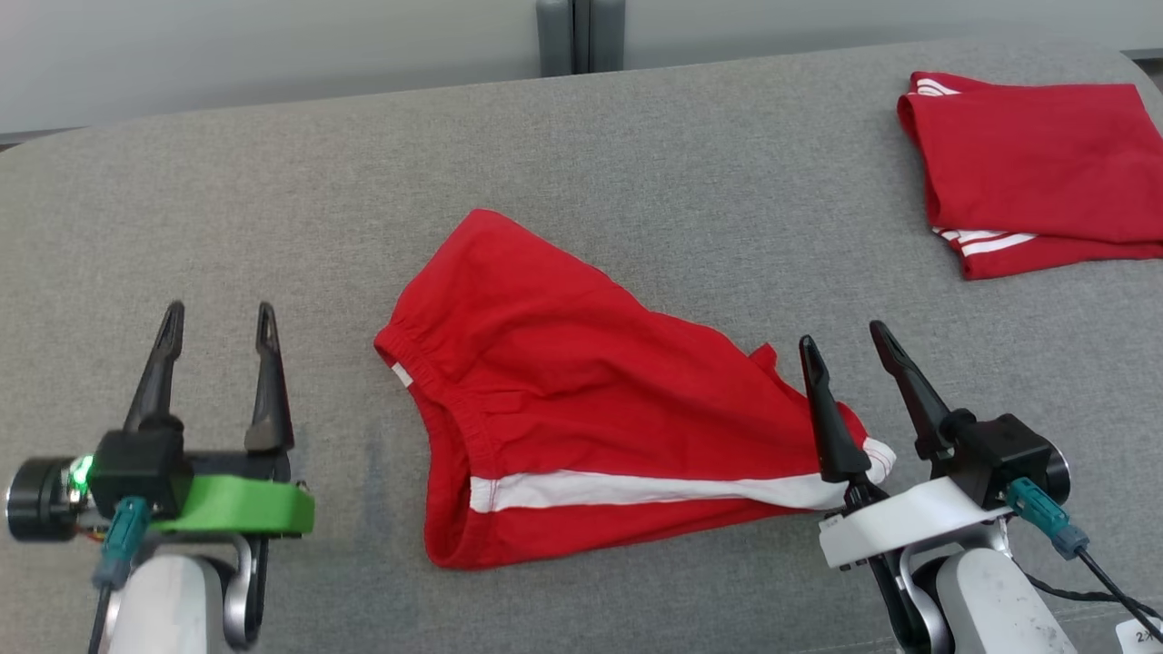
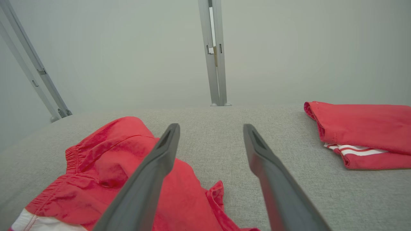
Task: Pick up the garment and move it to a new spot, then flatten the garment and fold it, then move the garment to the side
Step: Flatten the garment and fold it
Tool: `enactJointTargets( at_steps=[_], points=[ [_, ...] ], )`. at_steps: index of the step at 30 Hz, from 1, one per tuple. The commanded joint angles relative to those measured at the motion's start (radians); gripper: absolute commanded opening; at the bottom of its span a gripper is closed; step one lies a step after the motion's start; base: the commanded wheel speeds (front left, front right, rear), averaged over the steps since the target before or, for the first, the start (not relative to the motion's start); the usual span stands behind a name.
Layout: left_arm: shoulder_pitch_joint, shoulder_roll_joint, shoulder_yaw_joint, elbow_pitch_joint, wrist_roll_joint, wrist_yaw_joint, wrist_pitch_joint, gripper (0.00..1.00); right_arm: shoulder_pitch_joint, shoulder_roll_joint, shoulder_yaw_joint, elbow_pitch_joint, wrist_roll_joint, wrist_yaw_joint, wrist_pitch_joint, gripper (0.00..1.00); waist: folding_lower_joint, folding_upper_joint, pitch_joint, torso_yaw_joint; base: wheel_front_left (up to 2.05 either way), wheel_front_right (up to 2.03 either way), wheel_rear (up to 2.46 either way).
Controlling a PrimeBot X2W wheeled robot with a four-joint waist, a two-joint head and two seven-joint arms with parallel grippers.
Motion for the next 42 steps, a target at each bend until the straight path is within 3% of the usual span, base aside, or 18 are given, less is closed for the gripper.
enactJointTargets(
  at_steps=[1, 9, 17, 31, 41, 42],
  points=[
    [-0.041, 0.016, -0.015, 0.019, 0.01, -0.006, -0.003, 1.0, -0.013, 0.001, 0.002, 0.001, -0.006, -0.001, -0.005, 1.0, 0.0, -0.0001, 0.011, -0.009, 0.0, 0.0, 0.0],
    [-0.241, 0.105, -0.172, 0.179, 0.001, -0.018, -0.003, 1.0, -0.036, 0.005, -0.006, 0.011, -0.002, -0.001, -0.004, 1.0, 0.0, -0.0001, 0.051, -0.054, 0.0, 0.0, 0.0],
    [-0.353, 0.183, -0.342, 0.379, -0.078, -0.018, 0.0, 1.0, -0.046, 0.009, -0.009, 0.017, 0.003, -0.001, -0.004, 1.0, 0.0, -0.0001, 0.081, -0.095, 0.0, 0.0, 0.0],
    [-0.427, 0.258, -0.58, 0.613, -0.256, -0.018, 0.159, 1.0, -0.067, 0.011, -0.004, 0.021, 0.0, -0.001, -0.004, 1.0, 0.0, -0.0001, 0.116, -0.129, 0.0, 0.0, 0.0],
    [-0.448, 0.27, -0.716, 0.739, -0.357, -0.018, 0.291, 1.0, -0.076, 0.009, 0.006, 0.03, -0.001, -0.001, -0.004, 1.0, 0.0, -0.0001, 0.112, -0.141, 0.0, 0.0, 0.0],
    [-0.454, 0.268, -0.723, 0.747, -0.362, -0.018, 0.29, 0.78, -0.077, 0.009, 0.007, 0.03, -0.002, -0.001, -0.004, 1.0, 0.0, -0.0001, 0.113, -0.142, 0.0, 0.0, 0.0]
  ],
)
